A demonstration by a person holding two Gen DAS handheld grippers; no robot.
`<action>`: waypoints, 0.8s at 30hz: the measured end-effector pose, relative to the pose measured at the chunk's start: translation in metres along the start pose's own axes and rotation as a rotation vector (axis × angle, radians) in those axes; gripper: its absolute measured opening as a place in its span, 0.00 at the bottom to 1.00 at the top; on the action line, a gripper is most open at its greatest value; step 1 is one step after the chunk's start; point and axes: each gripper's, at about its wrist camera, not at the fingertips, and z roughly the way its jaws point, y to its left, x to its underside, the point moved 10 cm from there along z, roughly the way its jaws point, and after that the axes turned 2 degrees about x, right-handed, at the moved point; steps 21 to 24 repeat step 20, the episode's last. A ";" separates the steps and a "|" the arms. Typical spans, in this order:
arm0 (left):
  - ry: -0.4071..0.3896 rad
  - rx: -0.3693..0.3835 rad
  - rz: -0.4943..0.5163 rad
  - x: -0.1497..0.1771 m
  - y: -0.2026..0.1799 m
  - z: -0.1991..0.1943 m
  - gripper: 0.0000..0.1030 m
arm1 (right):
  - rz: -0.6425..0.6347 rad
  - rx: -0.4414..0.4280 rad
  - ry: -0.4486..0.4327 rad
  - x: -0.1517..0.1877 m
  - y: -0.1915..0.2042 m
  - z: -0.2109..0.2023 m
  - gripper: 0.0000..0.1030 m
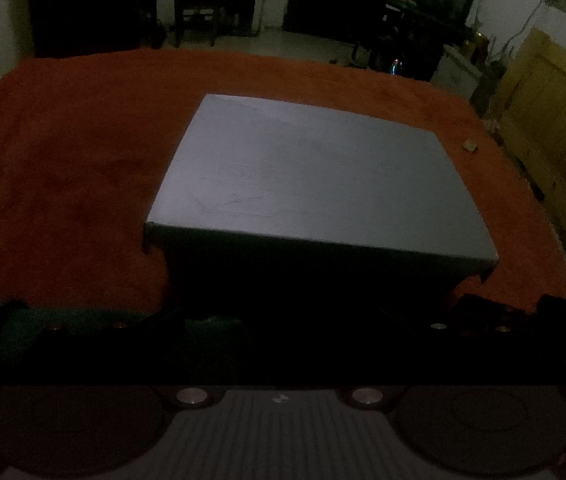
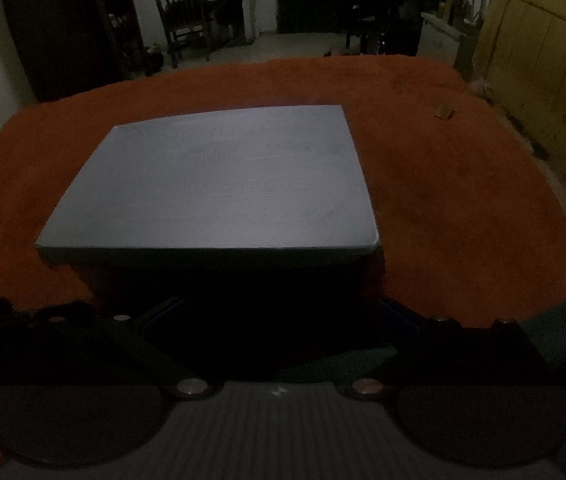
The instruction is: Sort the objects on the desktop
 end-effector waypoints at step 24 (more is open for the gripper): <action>-0.001 -0.034 -0.013 0.006 -0.010 -0.003 0.99 | -0.026 0.017 0.007 0.002 -0.008 0.003 1.00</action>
